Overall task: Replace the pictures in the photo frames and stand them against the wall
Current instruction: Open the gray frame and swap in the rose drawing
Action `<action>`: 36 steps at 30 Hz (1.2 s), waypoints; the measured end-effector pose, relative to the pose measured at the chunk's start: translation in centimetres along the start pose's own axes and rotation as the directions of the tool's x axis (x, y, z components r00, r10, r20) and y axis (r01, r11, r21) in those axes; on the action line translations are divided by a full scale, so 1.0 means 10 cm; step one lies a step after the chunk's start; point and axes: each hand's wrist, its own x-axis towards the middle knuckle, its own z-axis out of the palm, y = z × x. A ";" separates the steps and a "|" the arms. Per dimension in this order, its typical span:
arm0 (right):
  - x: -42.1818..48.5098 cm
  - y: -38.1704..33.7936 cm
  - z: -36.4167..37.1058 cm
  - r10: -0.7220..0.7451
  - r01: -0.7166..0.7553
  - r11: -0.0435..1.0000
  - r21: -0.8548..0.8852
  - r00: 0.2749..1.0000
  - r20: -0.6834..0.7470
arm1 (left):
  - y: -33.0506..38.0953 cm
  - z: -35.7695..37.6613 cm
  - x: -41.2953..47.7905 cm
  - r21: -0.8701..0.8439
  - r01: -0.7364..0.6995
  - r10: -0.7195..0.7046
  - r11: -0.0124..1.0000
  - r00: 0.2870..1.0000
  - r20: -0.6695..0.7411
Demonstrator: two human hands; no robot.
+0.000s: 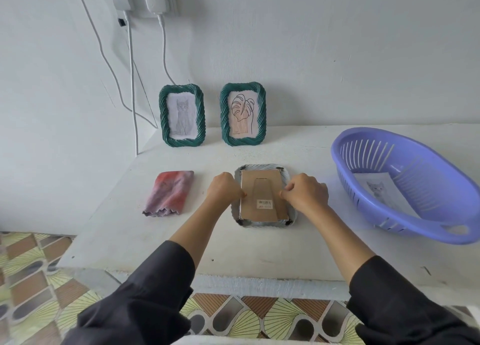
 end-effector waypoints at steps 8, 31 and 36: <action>-0.08 0.02 0.03 0.031 -0.027 0.999 -0.046 0.995 0.097 | -0.03 0.01 -0.06 0.021 0.007 -0.008 1.000 0.999 0.047; -0.24 0.02 -0.05 0.053 -0.051 0.999 -0.016 0.980 0.192 | -0.11 0.01 -0.15 -0.201 0.122 -0.100 0.972 0.988 0.116; -0.22 0.05 -0.04 0.044 -0.047 0.999 0.010 0.982 0.186 | -0.07 0.00 -0.21 -0.166 0.112 -0.103 0.980 0.993 0.060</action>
